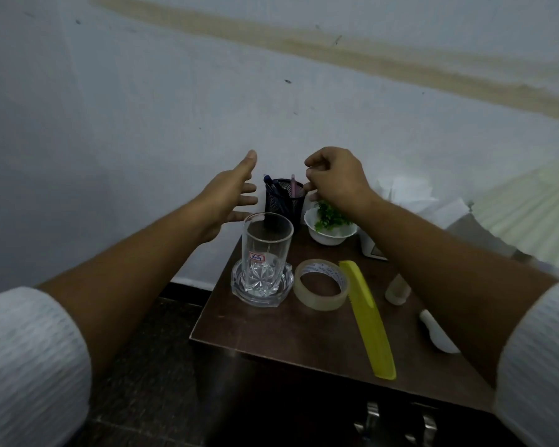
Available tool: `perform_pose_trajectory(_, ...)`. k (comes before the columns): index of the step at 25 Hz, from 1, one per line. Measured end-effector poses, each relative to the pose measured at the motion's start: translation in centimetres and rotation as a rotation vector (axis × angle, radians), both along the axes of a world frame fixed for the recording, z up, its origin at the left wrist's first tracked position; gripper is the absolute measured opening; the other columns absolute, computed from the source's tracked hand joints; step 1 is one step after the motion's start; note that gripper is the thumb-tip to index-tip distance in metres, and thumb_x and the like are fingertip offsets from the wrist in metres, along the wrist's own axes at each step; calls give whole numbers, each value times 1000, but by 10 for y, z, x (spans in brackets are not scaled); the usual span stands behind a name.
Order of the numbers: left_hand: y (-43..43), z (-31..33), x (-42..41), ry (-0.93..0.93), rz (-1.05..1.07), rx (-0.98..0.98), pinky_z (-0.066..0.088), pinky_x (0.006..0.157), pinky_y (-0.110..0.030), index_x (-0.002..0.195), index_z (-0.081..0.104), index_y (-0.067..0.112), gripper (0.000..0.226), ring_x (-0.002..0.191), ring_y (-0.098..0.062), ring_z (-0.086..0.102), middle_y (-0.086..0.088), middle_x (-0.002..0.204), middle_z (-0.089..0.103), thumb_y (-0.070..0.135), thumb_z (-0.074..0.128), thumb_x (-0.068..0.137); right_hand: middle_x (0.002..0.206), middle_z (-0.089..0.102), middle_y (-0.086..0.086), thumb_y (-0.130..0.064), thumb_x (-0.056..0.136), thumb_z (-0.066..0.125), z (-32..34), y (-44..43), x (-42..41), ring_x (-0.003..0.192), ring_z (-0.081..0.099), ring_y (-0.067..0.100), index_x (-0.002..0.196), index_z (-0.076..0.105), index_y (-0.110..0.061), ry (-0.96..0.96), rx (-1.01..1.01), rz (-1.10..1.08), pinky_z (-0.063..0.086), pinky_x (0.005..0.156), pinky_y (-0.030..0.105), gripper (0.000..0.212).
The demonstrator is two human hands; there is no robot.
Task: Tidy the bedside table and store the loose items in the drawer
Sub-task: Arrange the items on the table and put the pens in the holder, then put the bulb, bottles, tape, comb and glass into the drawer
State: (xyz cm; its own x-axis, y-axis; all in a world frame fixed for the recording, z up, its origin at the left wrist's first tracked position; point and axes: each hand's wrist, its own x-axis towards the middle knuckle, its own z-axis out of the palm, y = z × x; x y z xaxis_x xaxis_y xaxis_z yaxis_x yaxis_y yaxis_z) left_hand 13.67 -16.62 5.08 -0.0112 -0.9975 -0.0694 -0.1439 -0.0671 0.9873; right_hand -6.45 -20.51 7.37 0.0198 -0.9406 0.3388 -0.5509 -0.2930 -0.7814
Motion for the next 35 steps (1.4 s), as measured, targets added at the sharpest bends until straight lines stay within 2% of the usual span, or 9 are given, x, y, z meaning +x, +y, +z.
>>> perform_pose_trajectory(4, 54, -1, 15, 64, 122, -18, 55, 95, -41, 143, 51, 14, 66, 118, -22, 62, -6, 139, 60, 62, 42, 99, 78, 69, 7, 0, 95, 57, -2, 62, -13, 73, 73, 21, 99, 67, -11, -22, 0, 34, 62, 59, 32, 15)
perform_pose_trajectory(9, 136, -7, 5, 126, 346, -86, 57, 81, -33, 117, 65, 12, 37, 101, -17, 66, -2, 112, 68, 43, 58, 99, 82, 68, 8, -7, 98, 60, -27, 148, -33, 78, 73, 22, 103, 65, -11, -2, 106, 41, 63, 61, 37, 8)
perform_pose_trajectory(13, 198, -22, -32, 74, 282, -44, 54, 69, -31, 97, 70, 9, 21, 84, -20, 65, -8, 95, 71, 28, 60, 98, 85, 69, 15, -9, 98, 60, -57, 211, -56, 80, 72, 25, 104, 65, -8, -14, 247, 45, 63, 63, 42, 7)
perform_pose_trajectory(18, 239, -67, -89, -130, -160, 182, 50, 72, -31, 100, 70, 15, 21, 85, -15, 65, -5, 102, 73, 34, 61, 97, 91, 71, 12, -12, 98, 59, -94, 260, -91, 81, 71, 23, 96, 67, -11, -69, 466, -69, 62, 64, 38, 8)
perform_pose_trajectory(23, 239, -110, -130, -275, -293, 337, 47, 79, -32, 115, 66, 19, 28, 93, -17, 58, -6, 108, 67, 39, 61, 96, 93, 74, 12, -13, 96, 58, -123, 280, -115, 82, 69, 23, 88, 68, -11, -100, 565, -159, 59, 69, 39, 14)
perform_pose_trajectory(25, 237, -119, -147, -241, -311, 386, 49, 85, -34, 129, 59, 20, 35, 102, -16, 58, -6, 119, 65, 36, 60, 97, 95, 73, 11, -14, 95, 58, -130, 285, -121, 87, 70, 24, 89, 69, -13, -89, 602, -174, 60, 71, 40, 13)
perform_pose_trajectory(27, 237, -130, -161, -129, -288, 444, 53, 93, -39, 131, 55, 19, 35, 111, -17, 57, -4, 125, 61, 30, 58, 98, 101, 71, 11, -14, 95, 58, -136, 290, -127, 95, 70, 26, 98, 69, -15, -66, 672, -147, 60, 74, 41, 11)
perform_pose_trajectory(29, 239, -136, -166, -24, -260, 493, 54, 92, -41, 133, 50, 20, 34, 112, -19, 59, -3, 127, 59, 27, 54, 100, 107, 70, 13, -13, 95, 57, -138, 293, -132, 102, 68, 28, 107, 66, -17, -79, 704, -130, 59, 77, 42, 16)
perform_pose_trajectory(35, 257, -143, -141, -44, -298, 558, 56, 79, -37, 117, 57, 22, 20, 91, -19, 65, -3, 123, 65, 25, 53, 98, 103, 69, 16, -13, 95, 50, -128, 299, -134, 94, 69, 33, 99, 65, -8, -94, 598, -257, 61, 78, 47, 16)
